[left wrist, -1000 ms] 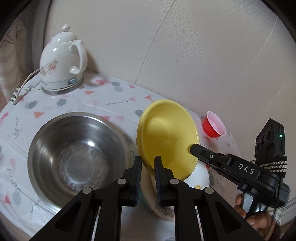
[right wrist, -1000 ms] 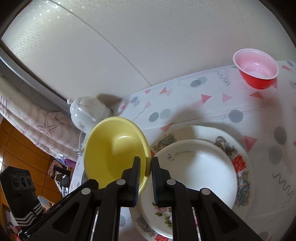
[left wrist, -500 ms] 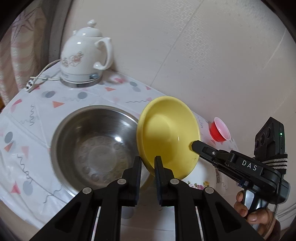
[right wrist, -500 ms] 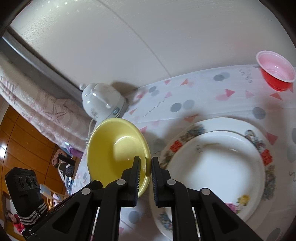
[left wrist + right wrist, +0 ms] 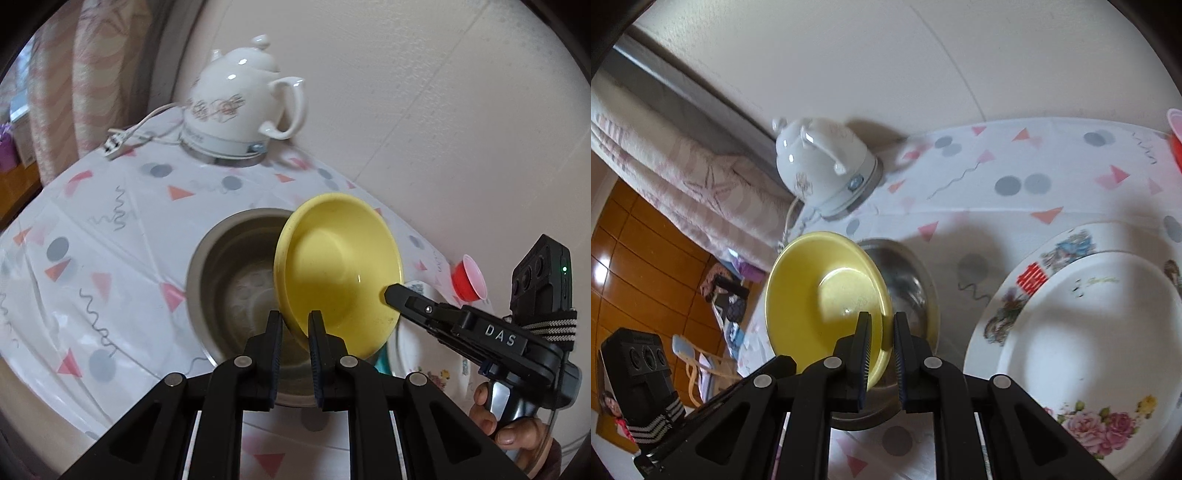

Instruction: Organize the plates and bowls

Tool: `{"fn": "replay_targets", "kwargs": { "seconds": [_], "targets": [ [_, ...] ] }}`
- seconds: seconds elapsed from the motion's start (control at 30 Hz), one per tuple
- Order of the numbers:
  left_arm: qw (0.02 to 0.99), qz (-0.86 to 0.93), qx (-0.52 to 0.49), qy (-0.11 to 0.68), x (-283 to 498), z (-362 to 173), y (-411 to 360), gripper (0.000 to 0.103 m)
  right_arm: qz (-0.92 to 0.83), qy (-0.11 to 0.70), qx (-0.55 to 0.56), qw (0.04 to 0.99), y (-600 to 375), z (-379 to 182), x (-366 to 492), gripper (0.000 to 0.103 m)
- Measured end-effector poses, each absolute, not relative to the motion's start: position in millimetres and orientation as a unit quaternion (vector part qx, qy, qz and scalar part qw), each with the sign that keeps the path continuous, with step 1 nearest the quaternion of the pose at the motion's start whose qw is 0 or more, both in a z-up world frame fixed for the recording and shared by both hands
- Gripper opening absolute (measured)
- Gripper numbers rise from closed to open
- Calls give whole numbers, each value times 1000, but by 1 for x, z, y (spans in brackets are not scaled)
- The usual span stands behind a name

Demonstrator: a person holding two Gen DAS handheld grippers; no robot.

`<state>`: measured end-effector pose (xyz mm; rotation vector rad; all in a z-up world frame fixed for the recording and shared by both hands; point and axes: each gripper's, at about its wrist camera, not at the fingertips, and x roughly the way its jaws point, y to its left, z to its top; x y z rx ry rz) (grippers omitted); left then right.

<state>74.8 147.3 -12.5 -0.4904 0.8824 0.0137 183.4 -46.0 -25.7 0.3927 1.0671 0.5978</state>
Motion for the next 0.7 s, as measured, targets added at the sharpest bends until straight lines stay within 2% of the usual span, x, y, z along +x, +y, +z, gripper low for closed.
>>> {"fn": "replay_targets", "kwargs": {
  "seconds": [0.4,0.67,0.7],
  "targets": [
    [869,26,-226,439,81,-30,161,14,276,533,139,787,-22,-49,184,11],
    [861,28,-230,452,84,-38,162,16,268,533,112,795,-19,-45,182,12],
    [861,27,-232,451,83,-38,162,16,266,533,110,796,-19,-43,181,14]
  ]
}}
